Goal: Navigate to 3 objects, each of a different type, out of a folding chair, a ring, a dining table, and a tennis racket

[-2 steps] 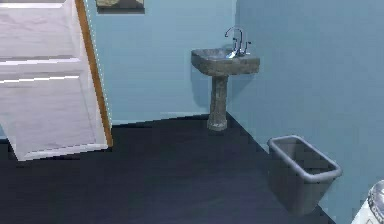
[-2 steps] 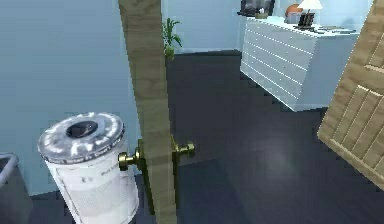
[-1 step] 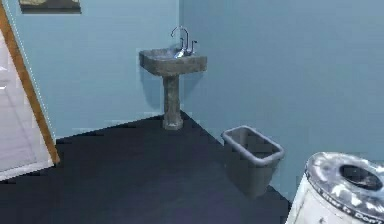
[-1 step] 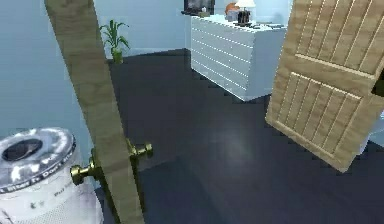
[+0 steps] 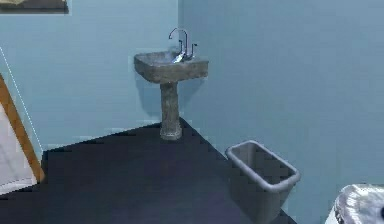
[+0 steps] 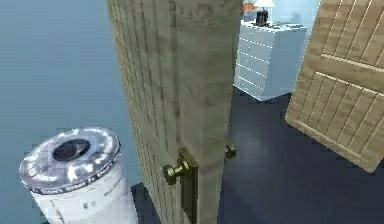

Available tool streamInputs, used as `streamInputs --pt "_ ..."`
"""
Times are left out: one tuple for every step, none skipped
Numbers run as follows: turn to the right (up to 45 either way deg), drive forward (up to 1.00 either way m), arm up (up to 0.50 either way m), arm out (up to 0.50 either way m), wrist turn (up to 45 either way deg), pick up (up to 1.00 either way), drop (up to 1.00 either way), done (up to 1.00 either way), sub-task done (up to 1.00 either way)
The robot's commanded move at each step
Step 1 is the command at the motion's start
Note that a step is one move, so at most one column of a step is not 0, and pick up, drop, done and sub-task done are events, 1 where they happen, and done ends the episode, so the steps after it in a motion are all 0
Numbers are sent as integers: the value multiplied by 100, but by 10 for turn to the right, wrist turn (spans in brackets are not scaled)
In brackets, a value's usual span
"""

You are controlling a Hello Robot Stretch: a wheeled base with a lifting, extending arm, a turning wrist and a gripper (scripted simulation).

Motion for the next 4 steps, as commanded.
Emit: streamInputs --pt "-450 0 0 0 0 0 0 0 0" --pt "-90 0 0 0 0 0 0 0 0" --pt "0 75 0 0 0 0 0 0 0" --pt "-420 0 0 0 0 0 0 0 0"
